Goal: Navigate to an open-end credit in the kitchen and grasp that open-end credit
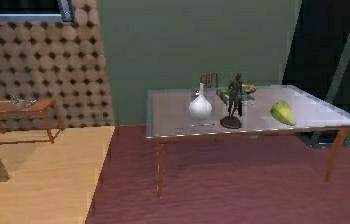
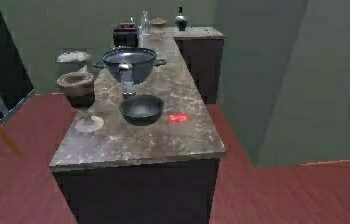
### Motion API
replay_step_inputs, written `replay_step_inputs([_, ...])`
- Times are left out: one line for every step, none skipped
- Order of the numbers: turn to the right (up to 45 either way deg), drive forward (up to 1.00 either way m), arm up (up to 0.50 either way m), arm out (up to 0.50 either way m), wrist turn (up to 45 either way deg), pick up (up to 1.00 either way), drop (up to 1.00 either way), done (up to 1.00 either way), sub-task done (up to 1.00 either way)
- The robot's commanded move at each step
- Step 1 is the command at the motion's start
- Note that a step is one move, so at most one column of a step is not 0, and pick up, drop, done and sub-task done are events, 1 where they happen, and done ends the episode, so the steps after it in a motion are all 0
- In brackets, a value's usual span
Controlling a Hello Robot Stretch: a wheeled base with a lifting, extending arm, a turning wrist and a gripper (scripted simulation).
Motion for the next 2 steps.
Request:
replay_step_inputs([3.0,0.0,0.0,0.0,0.0,0.0,0.0,0.0,0.0])
replay_step_inputs([39.0,0.0,0.0,0.0,0.0,0.0,0.0,0.0,0.0])
